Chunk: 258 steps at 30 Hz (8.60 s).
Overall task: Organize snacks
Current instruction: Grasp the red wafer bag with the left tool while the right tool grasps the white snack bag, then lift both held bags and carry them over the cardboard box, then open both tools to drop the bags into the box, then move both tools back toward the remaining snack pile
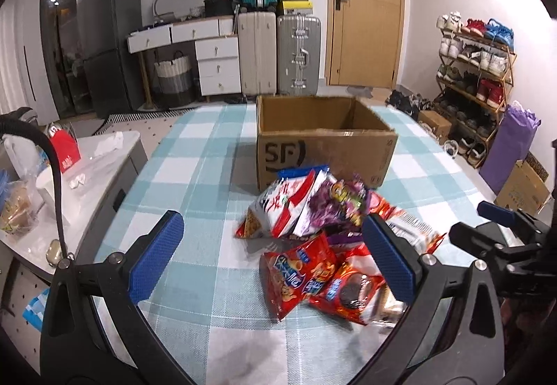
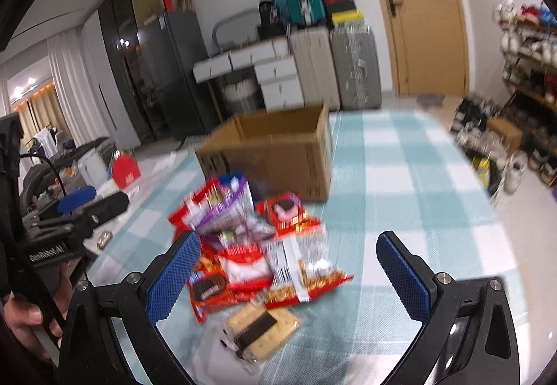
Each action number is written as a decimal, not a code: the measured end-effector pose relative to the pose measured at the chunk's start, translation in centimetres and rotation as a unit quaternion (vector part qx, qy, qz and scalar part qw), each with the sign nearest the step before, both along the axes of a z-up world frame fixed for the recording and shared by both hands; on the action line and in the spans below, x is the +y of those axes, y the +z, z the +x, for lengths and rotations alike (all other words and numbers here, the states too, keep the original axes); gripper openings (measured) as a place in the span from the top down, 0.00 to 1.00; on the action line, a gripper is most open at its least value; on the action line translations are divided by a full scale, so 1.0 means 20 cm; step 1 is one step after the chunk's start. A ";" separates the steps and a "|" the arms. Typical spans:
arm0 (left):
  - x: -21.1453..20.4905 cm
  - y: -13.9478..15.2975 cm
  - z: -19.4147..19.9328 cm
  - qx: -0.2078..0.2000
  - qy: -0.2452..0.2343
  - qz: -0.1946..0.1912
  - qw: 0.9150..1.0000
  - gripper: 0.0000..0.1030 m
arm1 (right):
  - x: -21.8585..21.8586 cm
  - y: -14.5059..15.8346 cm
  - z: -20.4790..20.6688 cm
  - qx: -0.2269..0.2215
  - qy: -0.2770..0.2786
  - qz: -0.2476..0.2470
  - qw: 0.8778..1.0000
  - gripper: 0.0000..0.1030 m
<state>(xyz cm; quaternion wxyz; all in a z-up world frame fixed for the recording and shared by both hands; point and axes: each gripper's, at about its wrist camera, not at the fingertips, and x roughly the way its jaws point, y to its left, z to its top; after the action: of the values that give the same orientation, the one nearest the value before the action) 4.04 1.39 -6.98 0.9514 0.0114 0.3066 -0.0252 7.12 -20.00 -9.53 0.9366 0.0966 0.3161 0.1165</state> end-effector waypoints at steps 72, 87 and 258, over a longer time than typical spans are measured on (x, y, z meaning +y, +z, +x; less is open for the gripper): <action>-0.29 -0.63 0.77 0.181 -0.100 -0.097 0.974 0.60 | -0.03 -0.24 0.20 0.067 0.072 0.056 0.994 0.48; -0.09 -0.30 0.47 0.133 -0.095 -0.126 0.978 0.60 | 0.04 -0.07 0.09 0.044 0.066 0.040 0.996 0.48; 0.03 -0.11 0.02 0.011 -0.027 -0.031 0.999 0.01 | 0.01 -0.07 -0.22 -0.047 0.042 0.011 0.998 0.00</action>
<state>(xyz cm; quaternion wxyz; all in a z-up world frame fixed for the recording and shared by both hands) 4.48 1.96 -9.19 0.9469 -0.0102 0.3155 -0.0608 2.65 -19.89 -10.95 0.9435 0.0878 0.2746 0.1633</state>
